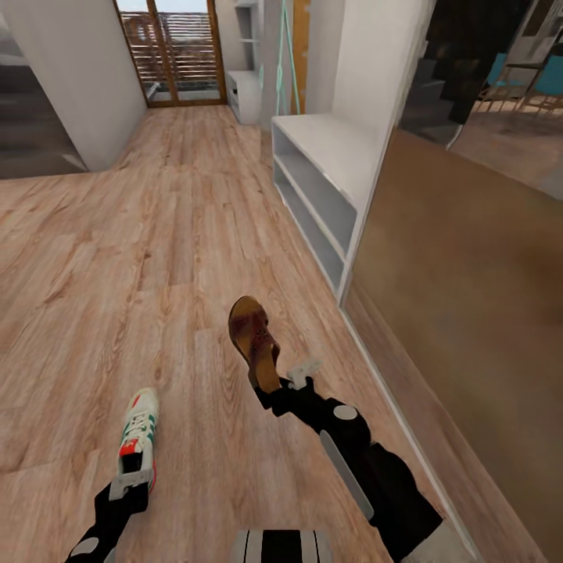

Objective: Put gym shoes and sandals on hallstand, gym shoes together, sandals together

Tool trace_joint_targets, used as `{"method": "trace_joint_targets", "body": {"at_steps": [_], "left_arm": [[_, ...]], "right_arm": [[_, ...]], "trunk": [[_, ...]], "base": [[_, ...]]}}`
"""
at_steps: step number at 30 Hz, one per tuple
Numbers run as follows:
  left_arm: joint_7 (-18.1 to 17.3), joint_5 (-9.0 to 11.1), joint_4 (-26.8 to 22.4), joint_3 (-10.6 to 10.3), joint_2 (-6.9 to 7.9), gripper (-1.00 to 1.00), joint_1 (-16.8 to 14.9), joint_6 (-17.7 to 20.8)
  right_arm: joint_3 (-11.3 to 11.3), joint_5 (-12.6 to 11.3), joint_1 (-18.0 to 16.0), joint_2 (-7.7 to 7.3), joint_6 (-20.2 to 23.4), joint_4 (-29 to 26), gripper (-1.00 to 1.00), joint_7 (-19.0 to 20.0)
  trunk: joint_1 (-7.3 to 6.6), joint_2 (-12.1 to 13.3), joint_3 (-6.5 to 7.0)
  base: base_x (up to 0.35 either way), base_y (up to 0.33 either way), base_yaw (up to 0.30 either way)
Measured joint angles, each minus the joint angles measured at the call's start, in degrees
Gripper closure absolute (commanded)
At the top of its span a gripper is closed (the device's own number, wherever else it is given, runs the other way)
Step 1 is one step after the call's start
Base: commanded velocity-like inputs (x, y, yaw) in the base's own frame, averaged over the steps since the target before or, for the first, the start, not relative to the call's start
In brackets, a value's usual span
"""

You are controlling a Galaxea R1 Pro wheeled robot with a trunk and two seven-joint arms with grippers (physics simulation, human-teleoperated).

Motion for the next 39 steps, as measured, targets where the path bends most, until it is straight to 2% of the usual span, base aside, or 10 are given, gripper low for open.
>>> {"method": "trace_joint_targets", "body": {"at_steps": [5,10,12,16,17,23,24,29,31,39], "left_arm": [[0.0,0.2,0.4,-0.1,0.84,1.00,0.8,0.0],[0.0,0.3,0.4,-0.1,0.65,1.00,2.6,-0.1],[-1.1,0.4,0.5,-0.2,0.46,1.00,4.0,-0.3],[-2.7,0.8,0.4,0.0,0.34,1.00,5.0,-0.4],[-3.1,0.9,0.5,-0.1,0.30,1.00,5.2,-0.6],[-3.5,1.1,2.0,-0.1,0.11,1.00,5.4,-1.0],[-3.6,0.9,3.3,-0.4,0.03,1.00,5.5,-1.2],[-3.6,1.0,3.7,-0.4,0.01,1.00,5.4,-1.3],[-3.6,1.0,4.0,-0.4,0.00,1.00,5.5,-1.3],[-3.6,1.1,4.1,-0.3,0.02,1.00,5.4,-1.5]], "right_arm": [[-0.1,1.2,0.0,-0.08,-11.6,9.0,1.00,0.0],[-0.2,7.2,0.0,-0.75,-16.8,15.9,1.00,-1.7],[-0.3,10.0,0.0,-0.89,-22.9,25.6,1.00,-7.3],[-0.6,10.7,0.0,-0.91,-34.0,36.9,1.00,-13.6],[-0.7,10.9,0.0,-0.89,-40.7,43.1,1.00,-16.1],[-1.0,10.8,0.1,-0.88,-51.9,55.0,1.00,-20.0],[-1.3,10.6,0.1,-1.03,-55.8,59.5,1.00,-23.5],[-1.2,9.2,0.1,-1.32,-58.3,63.5,1.00,-27.5],[-1.7,3.7,0.1,-3.19,-60.0,64.9,1.00,-28.5],[-1.0,1.0,0.4,-6.18,-60.4,66.9,1.00,-27.2]], "trunk": [[-0.01,0.0,0.00],[-0.01,0.0,-0.01],[-0.01,0.0,-0.01],[-0.01,0.0,-0.01],[-0.02,0.0,0.00],[-0.01,0.0,0.00],[-0.01,0.0,-0.01],[-0.02,0.0,0.00],[-0.02,0.0,0.00],[-0.02,0.0,0.00]], "base": [[-0.076,0.296,0.000],[-0.015,0.305,0.000],[-0.002,0.307,0.000],[-0.001,0.307,0.000],[0.000,0.308,0.000],[0.000,0.308,0.000],[0.000,0.308,0.000],[0.000,0.224,0.000],[0.000,0.026,0.000],[0.000,0.006,0.000]]}}
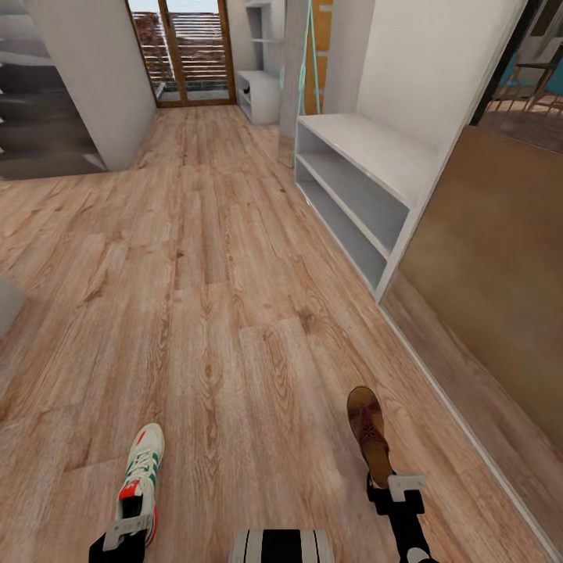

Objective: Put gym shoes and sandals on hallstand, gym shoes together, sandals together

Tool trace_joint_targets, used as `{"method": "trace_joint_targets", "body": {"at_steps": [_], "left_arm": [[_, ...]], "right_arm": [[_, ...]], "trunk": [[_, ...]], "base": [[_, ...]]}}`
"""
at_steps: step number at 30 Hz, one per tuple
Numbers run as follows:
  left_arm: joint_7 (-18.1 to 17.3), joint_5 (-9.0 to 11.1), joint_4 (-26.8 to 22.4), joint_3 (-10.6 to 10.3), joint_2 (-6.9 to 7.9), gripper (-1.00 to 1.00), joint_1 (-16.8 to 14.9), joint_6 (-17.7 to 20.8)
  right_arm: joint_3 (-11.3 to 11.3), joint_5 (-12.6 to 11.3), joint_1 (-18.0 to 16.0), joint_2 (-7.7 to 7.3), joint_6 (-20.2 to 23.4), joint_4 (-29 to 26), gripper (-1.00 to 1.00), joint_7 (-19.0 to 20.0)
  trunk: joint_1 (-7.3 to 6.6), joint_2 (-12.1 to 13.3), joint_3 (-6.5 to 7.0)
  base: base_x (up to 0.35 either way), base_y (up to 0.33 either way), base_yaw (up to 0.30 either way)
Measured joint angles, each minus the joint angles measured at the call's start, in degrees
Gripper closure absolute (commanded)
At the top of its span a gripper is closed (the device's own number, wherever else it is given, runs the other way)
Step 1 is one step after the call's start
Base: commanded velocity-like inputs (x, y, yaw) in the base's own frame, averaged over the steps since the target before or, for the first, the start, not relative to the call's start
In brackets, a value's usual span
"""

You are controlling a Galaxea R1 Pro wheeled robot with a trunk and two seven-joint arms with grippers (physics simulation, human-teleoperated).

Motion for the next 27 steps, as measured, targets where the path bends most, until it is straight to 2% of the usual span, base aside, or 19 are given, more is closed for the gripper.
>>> {"method": "trace_joint_targets", "body": {"at_steps": [3,11,12,27], "left_arm": [[0.0,0.0,0.0,0.0,-0.01,1.00,0.0,0.0],[0.0,0.0,0.1,0.0,-0.02,1.00,0.1,0.0],[0.0,-0.1,-0.5,0.0,-0.02,1.00,1.3,0.0],[0.0,0.0,0.0,-0.1,-0.02,1.00,1.6,-0.1]], "right_arm": [[0.0,-0.2,0.1,-0.91,-0.1,0.4,1.00,1.2],[0.2,-0.2,1.1,-0.50,0.0,0.4,1.00,1.5],[0.2,-0.2,1.1,-0.46,0.0,0.4,1.00,1.5],[0.1,0.0,2.1,-0.55,0.0,0.5,1.00,1.6]], "trunk": [[0.00,0.0,0.00],[0.00,0.0,0.00],[-0.03,0.0,0.21],[-0.42,0.2,4.42]], "base": [[0.000,0.000,0.000],[0.000,0.000,0.000],[0.000,0.000,0.000],[0.000,0.000,-0.058]]}}
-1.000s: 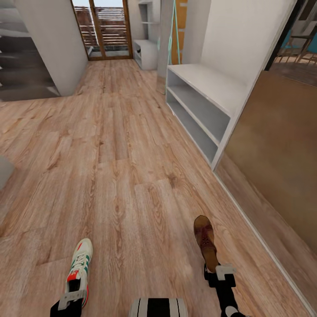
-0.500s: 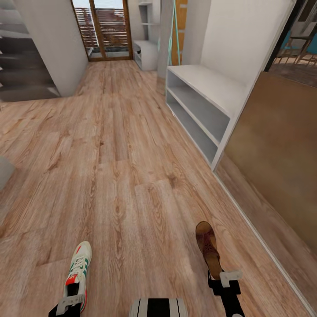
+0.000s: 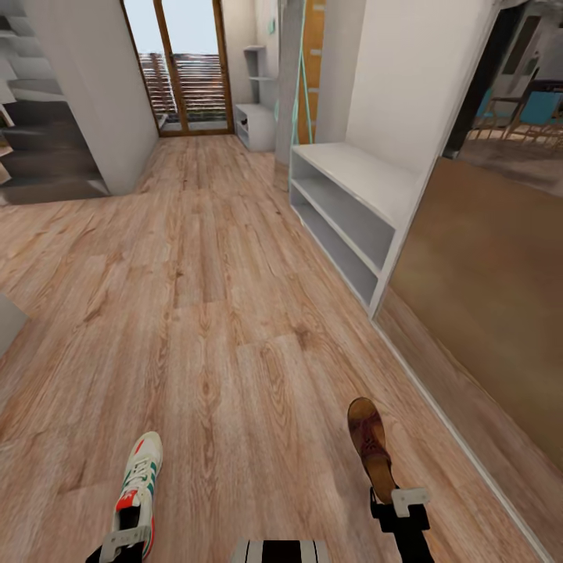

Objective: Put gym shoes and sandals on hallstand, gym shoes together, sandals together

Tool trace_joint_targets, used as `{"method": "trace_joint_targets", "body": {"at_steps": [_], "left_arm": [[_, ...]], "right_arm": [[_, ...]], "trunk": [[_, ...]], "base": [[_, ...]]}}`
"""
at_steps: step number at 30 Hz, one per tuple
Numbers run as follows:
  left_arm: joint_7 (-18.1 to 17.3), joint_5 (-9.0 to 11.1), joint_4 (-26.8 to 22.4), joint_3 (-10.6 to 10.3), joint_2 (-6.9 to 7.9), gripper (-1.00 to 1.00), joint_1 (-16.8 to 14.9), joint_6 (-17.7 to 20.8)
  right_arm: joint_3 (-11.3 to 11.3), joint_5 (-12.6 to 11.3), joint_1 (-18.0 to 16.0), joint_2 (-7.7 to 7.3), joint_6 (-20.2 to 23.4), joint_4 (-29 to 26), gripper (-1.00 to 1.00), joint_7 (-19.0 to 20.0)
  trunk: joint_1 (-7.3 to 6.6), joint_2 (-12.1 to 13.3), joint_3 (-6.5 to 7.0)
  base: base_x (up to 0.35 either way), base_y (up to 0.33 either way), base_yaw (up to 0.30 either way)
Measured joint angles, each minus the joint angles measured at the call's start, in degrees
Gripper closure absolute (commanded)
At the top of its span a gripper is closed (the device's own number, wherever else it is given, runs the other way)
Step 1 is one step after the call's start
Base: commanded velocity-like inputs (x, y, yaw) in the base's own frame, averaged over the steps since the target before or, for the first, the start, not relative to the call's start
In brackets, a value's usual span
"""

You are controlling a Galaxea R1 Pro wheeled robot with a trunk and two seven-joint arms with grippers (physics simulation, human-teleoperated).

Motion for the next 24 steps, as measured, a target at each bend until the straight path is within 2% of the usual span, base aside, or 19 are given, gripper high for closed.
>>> {"method": "trace_joint_targets", "body": {"at_steps": [15,17,18,21,24], "left_arm": [[-0.1,0.1,0.2,0.1,0.00,1.00,0.4,-0.7],[0.0,0.1,0.8,0.1,0.00,1.00,0.7,-3.3],[0.0,0.1,1.8,0.1,-0.01,1.00,0.9,-6.7],[0.5,0.0,3.9,0.1,-0.03,1.00,1.2,-12.5],[0.7,0.0,4.5,0.1,-0.27,1.00,1.2,-13.4]], "right_arm": [[0.2,0.3,2.4,-0.04,-0.1,0.0,1.00,0.7],[0.3,0.3,2.5,-0.08,-0.1,0.0,1.00,2.0],[0.3,0.3,2.6,-0.18,-0.1,0.0,1.00,3.5],[0.1,0.2,2.7,-0.77,0.0,0.0,1.00,5.5],[0.1,0.1,2.7,-0.67,0.0,0.0,1.00,5.6]], "trunk": [[-0.39,0.2,4.61],[-0.44,0.2,5.23],[-0.46,0.2,5.53],[-0.54,0.3,6.46],[-0.62,0.3,7.38]], "base": [[0.000,0.000,-0.083],[0.000,0.000,-0.124],[0.000,0.000,-0.134],[0.000,0.000,-0.140],[0.000,0.000,-0.149]]}}
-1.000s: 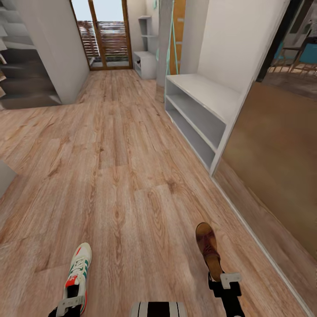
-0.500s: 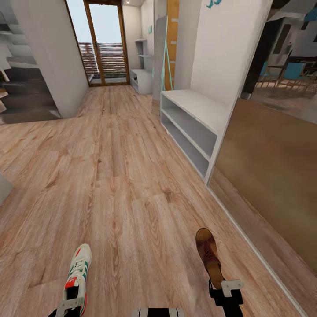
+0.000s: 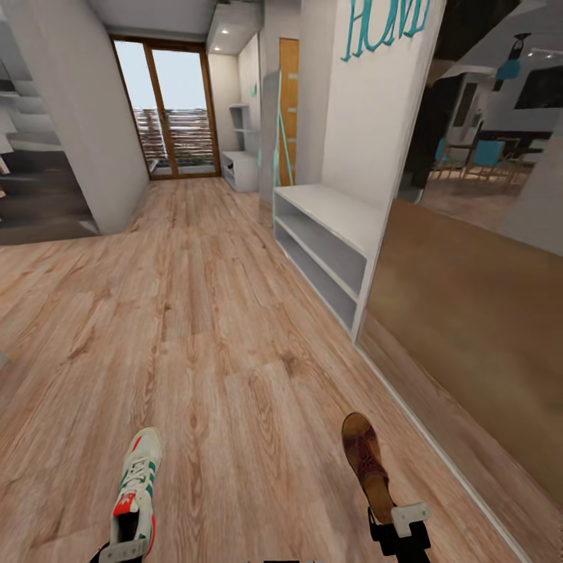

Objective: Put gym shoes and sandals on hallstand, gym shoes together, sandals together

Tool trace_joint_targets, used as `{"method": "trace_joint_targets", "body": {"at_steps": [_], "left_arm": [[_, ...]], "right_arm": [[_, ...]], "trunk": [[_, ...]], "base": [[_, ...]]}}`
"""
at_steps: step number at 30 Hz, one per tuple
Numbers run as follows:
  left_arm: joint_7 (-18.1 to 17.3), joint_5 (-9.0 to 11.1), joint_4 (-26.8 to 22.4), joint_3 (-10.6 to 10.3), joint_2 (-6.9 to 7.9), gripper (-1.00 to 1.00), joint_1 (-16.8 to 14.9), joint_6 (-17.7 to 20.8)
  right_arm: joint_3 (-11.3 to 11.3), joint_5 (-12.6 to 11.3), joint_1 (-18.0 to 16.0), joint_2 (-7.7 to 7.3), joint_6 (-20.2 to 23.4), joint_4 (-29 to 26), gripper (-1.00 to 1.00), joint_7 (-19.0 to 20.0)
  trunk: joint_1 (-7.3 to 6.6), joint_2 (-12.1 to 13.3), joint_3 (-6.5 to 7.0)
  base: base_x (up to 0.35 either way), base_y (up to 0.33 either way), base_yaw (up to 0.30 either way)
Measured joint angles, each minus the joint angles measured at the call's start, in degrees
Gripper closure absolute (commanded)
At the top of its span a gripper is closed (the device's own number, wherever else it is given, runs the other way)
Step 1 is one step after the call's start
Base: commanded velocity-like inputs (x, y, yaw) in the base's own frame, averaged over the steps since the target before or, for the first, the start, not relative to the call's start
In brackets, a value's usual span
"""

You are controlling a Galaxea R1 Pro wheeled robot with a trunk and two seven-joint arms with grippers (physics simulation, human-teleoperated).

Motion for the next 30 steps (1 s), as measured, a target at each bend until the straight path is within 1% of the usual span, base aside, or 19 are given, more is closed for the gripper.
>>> {"method": "trace_joint_targets", "body": {"at_steps": [2,3,9,10,12,17,21,30], "left_arm": [[0.1,0.1,0.2,0.1,-0.12,1.00,0.0,-0.1],[0.1,0.0,0.3,0.0,-0.26,1.00,0.0,-0.2],[0.1,0.1,0.3,0.0,-0.27,1.00,0.0,-0.2],[0.1,0.1,0.3,0.0,-0.27,1.00,0.0,-0.2],[0.1,0.0,0.3,0.0,-0.32,1.00,0.0,-0.2],[0.1,-0.1,0.3,0.0,-0.62,1.00,0.3,-0.4],[0.1,0.0,0.3,0.0,-0.62,1.00,0.4,-0.4],[0.1,0.1,0.3,0.0,-0.62,1.00,0.4,-0.4]], "right_arm": [[0.0,0.0,0.0,0.07,0.0,0.0,1.00,0.0],[0.0,0.0,0.0,0.37,0.0,0.0,1.00,0.0],[0.1,0.0,0.0,0.61,0.0,0.0,1.00,0.1],[0.1,0.0,0.0,0.76,0.0,-0.1,1.00,0.1],[0.3,0.1,0.0,1.72,0.0,-0.1,1.00,0.0],[-0.1,-0.1,0.0,2.04,-0.1,-0.1,1.00,-0.2],[-0.1,0.0,0.0,2.07,-0.1,-0.1,1.00,-0.2],[-0.1,0.0,0.0,2.02,-0.1,0.0,1.00,-0.2]], "trunk": [[-0.05,0.0,0.61],[-0.26,0.4,0.85],[-1.58,2.8,2.06],[-1.80,3.2,2.24],[-2.24,4.0,2.60],[-3.34,6.0,3.50],[-4.22,7.6,4.22],[-6.19,11.2,5.86]], "base": [[0.000,0.000,-0.155],[0.000,0.000,-0.105],[0.000,0.000,-0.040],[0.000,0.000,-0.006],[0.000,0.000,-0.002],[0.000,0.000,0.002],[0.000,0.000,0.142],[0.000,0.000,0.258]]}}
